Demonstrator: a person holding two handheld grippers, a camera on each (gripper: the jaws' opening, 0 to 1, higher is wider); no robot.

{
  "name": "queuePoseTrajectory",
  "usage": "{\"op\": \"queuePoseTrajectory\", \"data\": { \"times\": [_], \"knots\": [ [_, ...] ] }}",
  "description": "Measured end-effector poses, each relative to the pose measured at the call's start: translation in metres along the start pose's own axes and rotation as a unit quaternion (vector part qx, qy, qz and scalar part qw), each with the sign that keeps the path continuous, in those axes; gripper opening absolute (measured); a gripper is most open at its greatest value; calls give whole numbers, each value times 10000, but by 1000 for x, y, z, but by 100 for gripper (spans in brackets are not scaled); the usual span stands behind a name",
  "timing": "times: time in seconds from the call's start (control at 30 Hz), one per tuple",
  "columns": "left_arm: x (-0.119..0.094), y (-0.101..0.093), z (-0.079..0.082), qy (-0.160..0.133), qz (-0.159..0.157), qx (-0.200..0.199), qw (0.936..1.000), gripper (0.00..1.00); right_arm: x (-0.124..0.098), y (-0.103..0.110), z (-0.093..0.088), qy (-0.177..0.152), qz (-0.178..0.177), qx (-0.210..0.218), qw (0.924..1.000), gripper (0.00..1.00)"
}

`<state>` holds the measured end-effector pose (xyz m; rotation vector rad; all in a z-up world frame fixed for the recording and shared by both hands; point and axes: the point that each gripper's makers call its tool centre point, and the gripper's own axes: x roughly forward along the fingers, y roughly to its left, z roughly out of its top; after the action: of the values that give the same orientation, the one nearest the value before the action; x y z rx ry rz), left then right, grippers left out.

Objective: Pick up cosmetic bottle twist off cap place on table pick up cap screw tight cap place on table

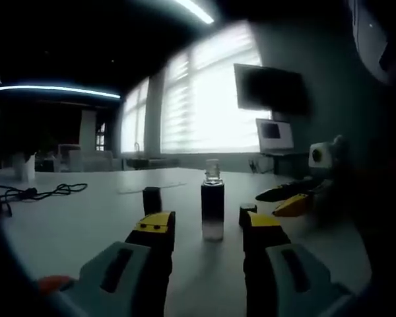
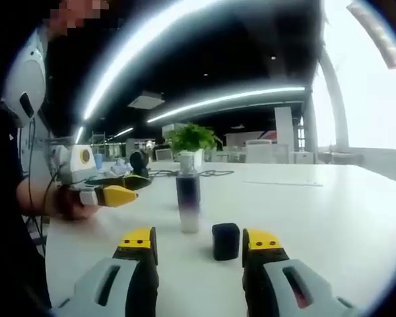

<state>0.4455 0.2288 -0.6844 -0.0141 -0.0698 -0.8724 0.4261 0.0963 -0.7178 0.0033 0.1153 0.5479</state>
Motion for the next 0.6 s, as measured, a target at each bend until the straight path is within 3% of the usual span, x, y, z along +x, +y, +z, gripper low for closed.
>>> {"op": "queuePoseTrajectory", "data": {
  "times": [0.2,0.33,0.47,0.5,0.6],
  "knots": [
    [-11,12,4,-115,239,-178,9995,28,-2,5,3,-35,18,-7,10000,45],
    [-17,12,11,-276,270,70,9992,23,-8,8,6,-108,15,32,9999,45],
    [-26,11,12,-233,189,335,9990,15,-13,9,7,-123,7,62,9999,45],
    [-28,10,12,-205,158,249,9994,14,-14,9,7,-122,-4,61,9999,45],
    [-40,20,12,-172,487,131,9986,15,-19,10,8,-132,-19,79,9999,45]
  ]
}}
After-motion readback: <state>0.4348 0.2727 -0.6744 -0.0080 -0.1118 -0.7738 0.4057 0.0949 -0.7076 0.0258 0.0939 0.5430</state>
